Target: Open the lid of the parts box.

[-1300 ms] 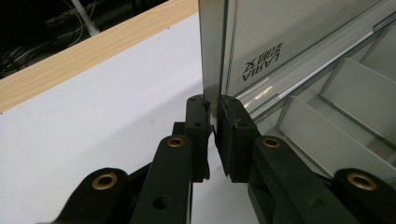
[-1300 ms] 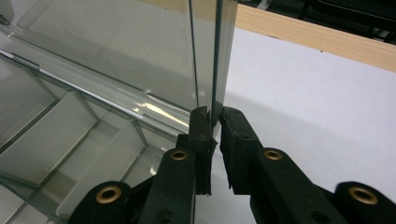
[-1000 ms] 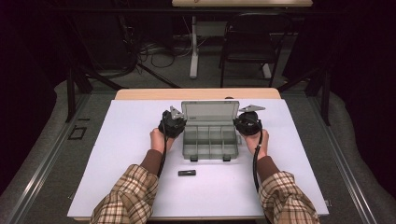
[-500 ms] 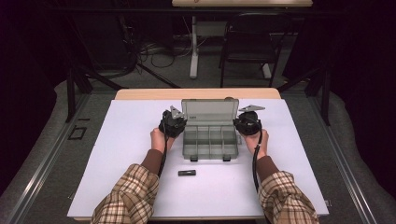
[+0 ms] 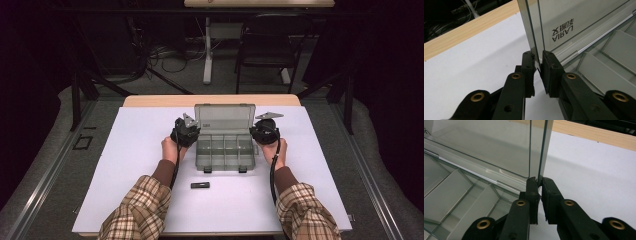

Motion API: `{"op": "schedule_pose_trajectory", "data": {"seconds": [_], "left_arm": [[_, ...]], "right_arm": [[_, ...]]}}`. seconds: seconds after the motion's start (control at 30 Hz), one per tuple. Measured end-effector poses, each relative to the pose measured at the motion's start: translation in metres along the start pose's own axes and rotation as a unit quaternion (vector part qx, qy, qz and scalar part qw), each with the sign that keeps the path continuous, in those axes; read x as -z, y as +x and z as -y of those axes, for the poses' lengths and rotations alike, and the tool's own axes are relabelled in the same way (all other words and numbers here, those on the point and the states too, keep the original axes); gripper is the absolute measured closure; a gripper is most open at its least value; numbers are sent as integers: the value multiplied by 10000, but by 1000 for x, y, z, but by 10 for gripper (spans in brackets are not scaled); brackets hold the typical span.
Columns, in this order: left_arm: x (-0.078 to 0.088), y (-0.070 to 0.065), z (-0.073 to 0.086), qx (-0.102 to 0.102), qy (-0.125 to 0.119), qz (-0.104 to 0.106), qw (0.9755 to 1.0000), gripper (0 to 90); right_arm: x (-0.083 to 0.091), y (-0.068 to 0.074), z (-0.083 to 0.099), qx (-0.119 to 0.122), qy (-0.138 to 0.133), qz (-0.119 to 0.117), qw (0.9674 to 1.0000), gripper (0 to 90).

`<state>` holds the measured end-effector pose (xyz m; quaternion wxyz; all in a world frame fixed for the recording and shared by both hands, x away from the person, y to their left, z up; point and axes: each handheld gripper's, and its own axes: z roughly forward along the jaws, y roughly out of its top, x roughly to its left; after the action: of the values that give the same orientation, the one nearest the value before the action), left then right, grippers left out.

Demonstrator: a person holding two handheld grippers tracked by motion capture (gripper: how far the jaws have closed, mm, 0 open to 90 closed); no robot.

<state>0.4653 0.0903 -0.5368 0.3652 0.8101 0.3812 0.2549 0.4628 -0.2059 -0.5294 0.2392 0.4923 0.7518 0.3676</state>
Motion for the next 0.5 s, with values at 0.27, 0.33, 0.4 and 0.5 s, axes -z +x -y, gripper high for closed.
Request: {"op": "schedule_pose_trajectory", "data": {"seconds": [0.27, 0.33, 0.4, 0.5], "left_arm": [[-1, -1, 0, -2, 23, -65, 10000, 787], [-1, -1, 0, -23, 21, -99, 9999, 759], [-1, -1, 0, -47, 18, -138, 9999, 751], [-1, -2, 0, -69, 15, -187, 9998, 737]], "right_arm": [[-1, 0, -1, -29, 13, 13, 10000, 831], [-1, 0, -1, -22, 13, 18, 10000, 830], [-1, 0, -1, -22, 12, 17, 10000, 829], [-1, 0, 0, -23, 8, 24, 10000, 826]]}}
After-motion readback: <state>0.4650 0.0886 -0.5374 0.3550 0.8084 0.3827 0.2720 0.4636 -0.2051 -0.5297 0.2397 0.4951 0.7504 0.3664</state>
